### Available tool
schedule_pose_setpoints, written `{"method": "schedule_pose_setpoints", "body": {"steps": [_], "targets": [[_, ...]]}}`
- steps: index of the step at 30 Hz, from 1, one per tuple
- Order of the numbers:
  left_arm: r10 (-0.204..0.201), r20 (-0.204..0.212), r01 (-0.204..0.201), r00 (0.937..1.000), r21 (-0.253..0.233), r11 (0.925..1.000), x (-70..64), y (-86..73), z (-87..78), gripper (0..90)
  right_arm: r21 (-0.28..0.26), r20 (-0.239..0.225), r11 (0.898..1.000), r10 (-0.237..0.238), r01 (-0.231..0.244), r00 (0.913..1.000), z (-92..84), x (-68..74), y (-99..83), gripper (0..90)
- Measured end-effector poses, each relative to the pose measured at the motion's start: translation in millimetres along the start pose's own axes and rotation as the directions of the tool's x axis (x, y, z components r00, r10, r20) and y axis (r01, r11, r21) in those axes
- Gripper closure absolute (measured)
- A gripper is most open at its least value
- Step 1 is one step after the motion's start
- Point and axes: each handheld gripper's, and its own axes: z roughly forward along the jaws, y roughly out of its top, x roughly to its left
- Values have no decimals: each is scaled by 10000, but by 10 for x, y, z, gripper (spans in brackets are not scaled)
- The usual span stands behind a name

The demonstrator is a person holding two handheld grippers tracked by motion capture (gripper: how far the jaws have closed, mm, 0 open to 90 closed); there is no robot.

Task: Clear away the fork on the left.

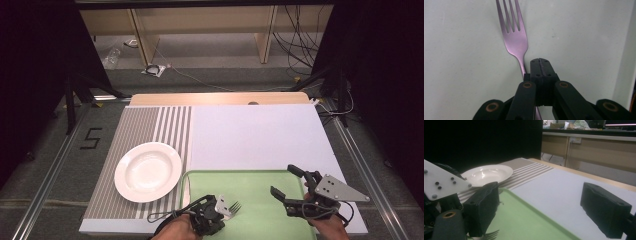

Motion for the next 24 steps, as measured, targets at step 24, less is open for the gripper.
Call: {"method": "schedule_pose_setpoints", "body": {"steps": [24], "targets": [[-823,-1118,884,9903,506,9948,282,-127,-139,894,23,-5,10000,-26,26,10000,-2,5,0,164]]}}
